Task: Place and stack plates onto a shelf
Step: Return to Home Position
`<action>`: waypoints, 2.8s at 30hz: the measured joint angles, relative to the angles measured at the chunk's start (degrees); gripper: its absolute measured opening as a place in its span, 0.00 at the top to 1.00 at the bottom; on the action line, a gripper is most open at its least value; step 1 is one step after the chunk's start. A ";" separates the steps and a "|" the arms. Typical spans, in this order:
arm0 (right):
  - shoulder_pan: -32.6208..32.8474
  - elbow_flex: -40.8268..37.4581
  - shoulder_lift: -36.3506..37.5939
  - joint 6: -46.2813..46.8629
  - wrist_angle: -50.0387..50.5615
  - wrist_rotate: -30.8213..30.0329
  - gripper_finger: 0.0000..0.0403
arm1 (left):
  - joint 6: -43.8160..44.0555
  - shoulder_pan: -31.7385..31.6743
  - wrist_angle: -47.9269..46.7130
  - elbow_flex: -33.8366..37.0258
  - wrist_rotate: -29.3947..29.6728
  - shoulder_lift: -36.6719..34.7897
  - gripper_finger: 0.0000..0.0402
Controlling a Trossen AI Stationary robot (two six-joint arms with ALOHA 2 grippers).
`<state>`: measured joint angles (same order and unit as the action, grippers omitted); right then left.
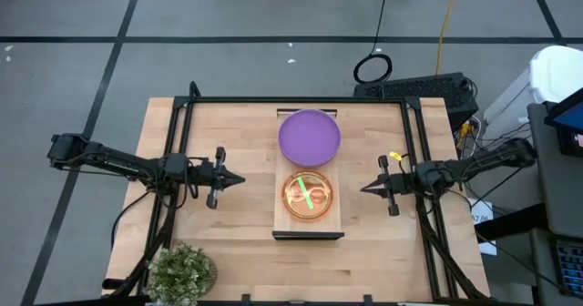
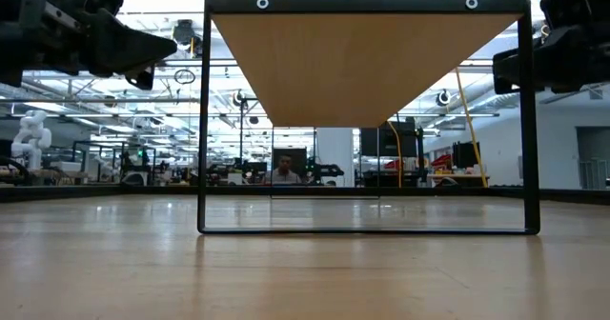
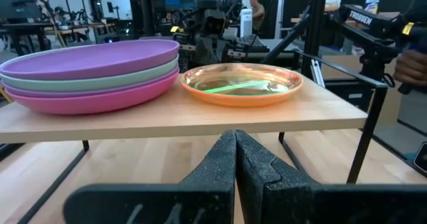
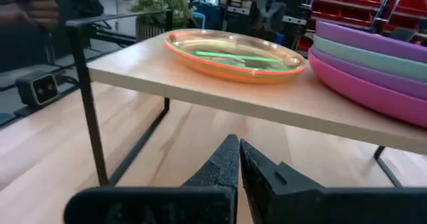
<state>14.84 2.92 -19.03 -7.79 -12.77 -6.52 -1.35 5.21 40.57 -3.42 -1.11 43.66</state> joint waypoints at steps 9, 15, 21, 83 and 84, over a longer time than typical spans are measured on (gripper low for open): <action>-3.06 -0.15 0.02 -0.10 1.22 0.85 1.00 | -0.23 0.00 -0.36 0.09 -0.51 -0.31 1.00; -3.26 -0.20 0.02 -0.11 1.85 0.85 1.00 | -0.28 0.00 -0.68 0.11 -0.59 -1.36 1.00; -3.27 -0.24 0.02 -0.20 1.87 0.85 1.00 | -0.01 0.00 -4.11 0.11 -1.13 -3.88 1.00; -16.40 -0.35 18.84 -4.96 11.26 7.04 1.00 | 0.37 -0.44 -13.70 2.84 -3.34 -20.92 1.00; -16.39 -0.35 18.84 -4.77 11.24 7.16 1.00 | 0.38 -0.44 -13.70 2.84 -3.32 -20.92 1.00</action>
<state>-1.56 2.57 -0.19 -12.57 -1.53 0.64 -0.97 4.78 26.87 -0.58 -4.43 22.74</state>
